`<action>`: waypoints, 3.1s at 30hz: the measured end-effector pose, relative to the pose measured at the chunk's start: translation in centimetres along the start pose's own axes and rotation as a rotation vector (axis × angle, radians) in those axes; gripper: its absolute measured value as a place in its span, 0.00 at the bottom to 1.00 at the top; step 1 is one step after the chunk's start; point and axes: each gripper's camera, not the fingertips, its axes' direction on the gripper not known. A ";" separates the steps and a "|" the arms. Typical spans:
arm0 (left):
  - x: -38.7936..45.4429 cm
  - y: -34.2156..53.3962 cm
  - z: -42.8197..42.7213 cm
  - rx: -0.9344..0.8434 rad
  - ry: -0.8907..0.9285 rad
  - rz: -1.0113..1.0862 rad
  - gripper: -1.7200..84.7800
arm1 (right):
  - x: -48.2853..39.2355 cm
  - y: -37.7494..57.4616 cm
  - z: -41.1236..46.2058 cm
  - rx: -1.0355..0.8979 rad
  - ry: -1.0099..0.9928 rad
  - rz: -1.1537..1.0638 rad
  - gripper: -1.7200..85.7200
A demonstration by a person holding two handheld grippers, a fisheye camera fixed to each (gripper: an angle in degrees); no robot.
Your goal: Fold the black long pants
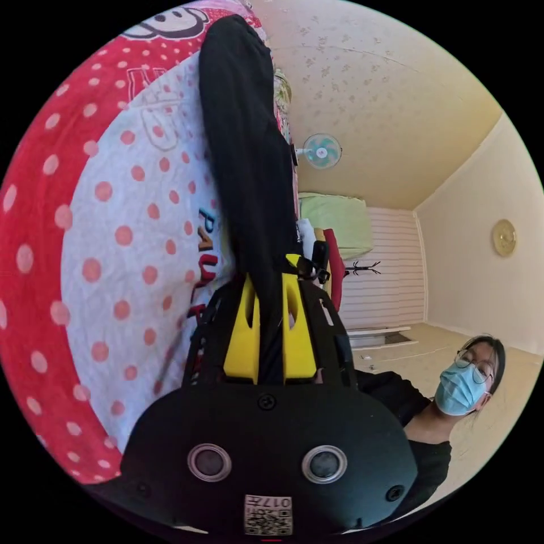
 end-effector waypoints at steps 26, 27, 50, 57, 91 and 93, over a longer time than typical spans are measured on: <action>52.3 1.5 -12.5 0.190 0.138 0.812 0.04 | -50.4 6.6 -24.0 0.379 0.105 -0.908 0.02; 51.6 0.2 -12.4 0.190 0.140 0.778 0.04 | -49.6 5.5 -24.0 0.373 0.109 -0.876 0.02; 3.4 3.8 -0.7 0.091 -0.187 -0.012 0.15 | -1.8 18.8 -2.5 0.055 0.613 -0.021 0.17; 4.5 -0.7 -3.7 0.251 -0.149 0.065 0.23 | -0.2 17.6 -7.8 0.311 0.314 -0.032 0.24; 25.2 7.0 6.1 0.116 0.151 0.317 0.08 | -8.7 32.5 -24.1 0.396 -0.524 -0.478 0.10; 29.6 5.5 8.4 0.085 0.198 0.432 0.08 | -12.0 31.7 -29.0 0.416 -0.498 -0.597 0.10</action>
